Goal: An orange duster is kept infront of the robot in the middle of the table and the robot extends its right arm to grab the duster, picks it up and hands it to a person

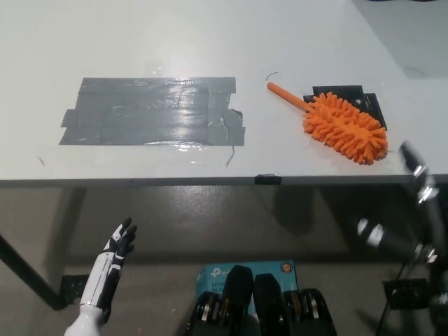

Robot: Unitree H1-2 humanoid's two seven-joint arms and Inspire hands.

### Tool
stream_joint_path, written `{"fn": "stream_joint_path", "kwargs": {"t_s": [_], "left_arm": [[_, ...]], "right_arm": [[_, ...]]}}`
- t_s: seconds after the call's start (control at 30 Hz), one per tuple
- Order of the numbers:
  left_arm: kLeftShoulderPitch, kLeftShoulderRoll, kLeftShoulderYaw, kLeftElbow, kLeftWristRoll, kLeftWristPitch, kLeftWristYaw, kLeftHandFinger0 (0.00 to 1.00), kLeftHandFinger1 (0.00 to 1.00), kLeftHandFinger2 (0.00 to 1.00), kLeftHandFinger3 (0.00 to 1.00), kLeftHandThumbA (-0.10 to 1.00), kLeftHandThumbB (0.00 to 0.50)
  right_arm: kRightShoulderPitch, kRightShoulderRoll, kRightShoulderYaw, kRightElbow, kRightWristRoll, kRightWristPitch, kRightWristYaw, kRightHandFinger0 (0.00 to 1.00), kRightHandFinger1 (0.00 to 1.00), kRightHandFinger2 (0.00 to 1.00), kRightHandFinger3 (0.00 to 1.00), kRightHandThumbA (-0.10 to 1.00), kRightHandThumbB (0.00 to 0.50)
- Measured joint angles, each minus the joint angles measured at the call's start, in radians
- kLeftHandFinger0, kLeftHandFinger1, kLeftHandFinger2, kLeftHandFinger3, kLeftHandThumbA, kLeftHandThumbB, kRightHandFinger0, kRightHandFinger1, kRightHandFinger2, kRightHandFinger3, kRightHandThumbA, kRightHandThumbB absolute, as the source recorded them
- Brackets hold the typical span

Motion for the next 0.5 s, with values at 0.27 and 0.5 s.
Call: {"fn": "stream_joint_path", "kwargs": {"t_s": [0.27,0.5], "left_arm": [[0.002,-0.001,0.000,0.007,-0.002,0.000,-0.001,1.00,1.00,1.00,1.00,1.00,0.211],[0.000,-0.001,0.000,0.007,-0.004,-0.003,-0.001,1.00,1.00,1.00,1.00,1.00,0.211]], "right_arm": [[-0.290,-0.134,0.007,0.072,-0.056,0.174,0.039,1.00,1.00,1.00,1.00,0.94,0.339],[-0.535,-0.203,0.117,0.358,-0.131,0.330,0.096,1.00,1.00,1.00,1.00,0.99,0.417]]}}
